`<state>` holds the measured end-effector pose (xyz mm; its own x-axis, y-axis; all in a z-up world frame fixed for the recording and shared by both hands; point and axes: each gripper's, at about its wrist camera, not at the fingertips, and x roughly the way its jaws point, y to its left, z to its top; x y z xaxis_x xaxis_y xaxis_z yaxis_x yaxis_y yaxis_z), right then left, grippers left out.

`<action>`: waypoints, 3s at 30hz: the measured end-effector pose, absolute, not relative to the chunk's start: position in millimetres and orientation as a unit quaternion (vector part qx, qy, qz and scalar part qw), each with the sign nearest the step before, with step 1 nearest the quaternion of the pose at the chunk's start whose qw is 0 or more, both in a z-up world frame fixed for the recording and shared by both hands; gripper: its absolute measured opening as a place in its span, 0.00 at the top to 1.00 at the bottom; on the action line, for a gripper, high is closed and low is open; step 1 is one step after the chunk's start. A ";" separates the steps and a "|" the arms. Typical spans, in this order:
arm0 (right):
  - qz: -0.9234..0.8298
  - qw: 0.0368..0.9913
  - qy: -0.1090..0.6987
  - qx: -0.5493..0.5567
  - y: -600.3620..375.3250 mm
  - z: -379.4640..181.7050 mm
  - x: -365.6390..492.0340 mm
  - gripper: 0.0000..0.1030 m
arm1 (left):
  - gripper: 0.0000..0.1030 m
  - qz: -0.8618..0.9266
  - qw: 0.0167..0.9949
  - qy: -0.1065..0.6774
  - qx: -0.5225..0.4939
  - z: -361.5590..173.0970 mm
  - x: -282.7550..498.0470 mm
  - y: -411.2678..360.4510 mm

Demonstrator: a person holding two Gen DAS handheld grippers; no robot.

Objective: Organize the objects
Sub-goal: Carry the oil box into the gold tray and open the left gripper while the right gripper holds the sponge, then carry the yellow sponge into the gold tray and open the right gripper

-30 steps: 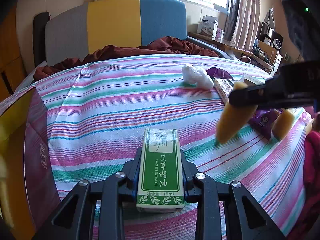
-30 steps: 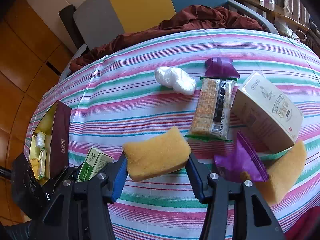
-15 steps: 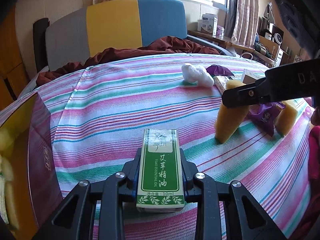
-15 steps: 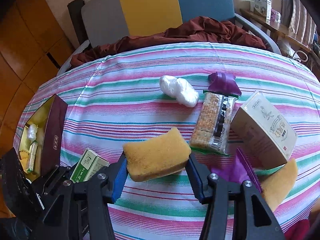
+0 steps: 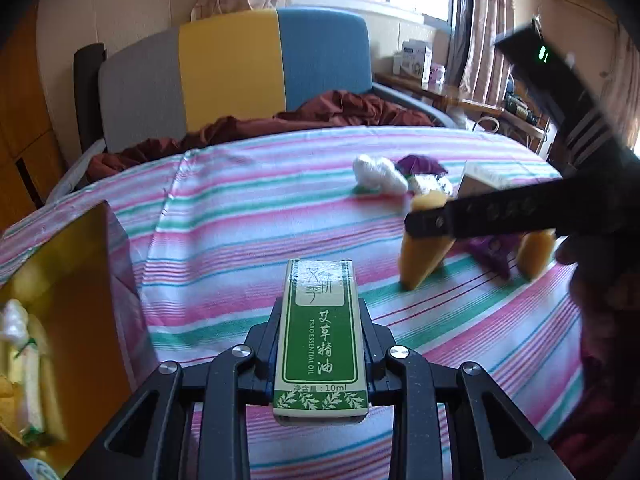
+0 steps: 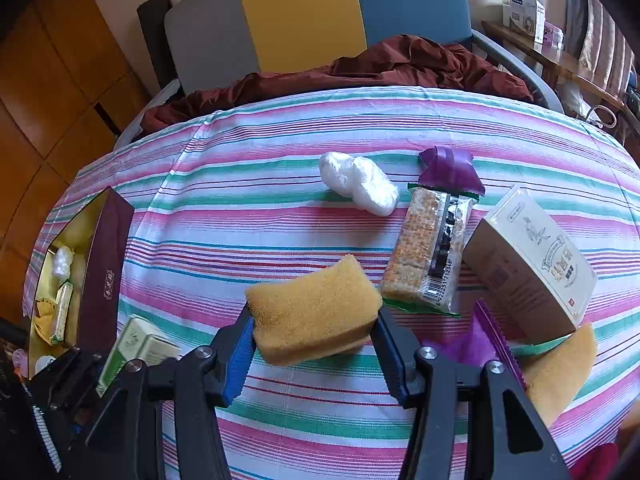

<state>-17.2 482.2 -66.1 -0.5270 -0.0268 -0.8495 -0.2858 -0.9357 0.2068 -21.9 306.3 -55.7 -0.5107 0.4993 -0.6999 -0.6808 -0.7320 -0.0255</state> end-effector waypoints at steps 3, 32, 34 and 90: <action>0.859 0.076 0.159 -0.481 481.9 -66.0 -17.4 0.47 | 0.70 0.867 0.341 0.119 -0.343 -34.9 -20.1 291.0; 0.862 0.086 0.125 -0.483 472.6 -66.0 -17.0 0.47 | 0.70 0.847 0.200 -0.143 -0.471 -35.0 -129.7 45.5; 0.863 0.087 0.123 -0.483 471.2 -65.7 -17.0 0.47 | 0.70 0.848 0.194 -0.149 -0.471 -34.0 -143.3 37.8; 0.869 -0.196 -0.038 -0.452 209.4 6.1 -61.6 0.45 | 0.51 0.907 0.121 -0.089 -0.394 -19.0 -57.5 -51.0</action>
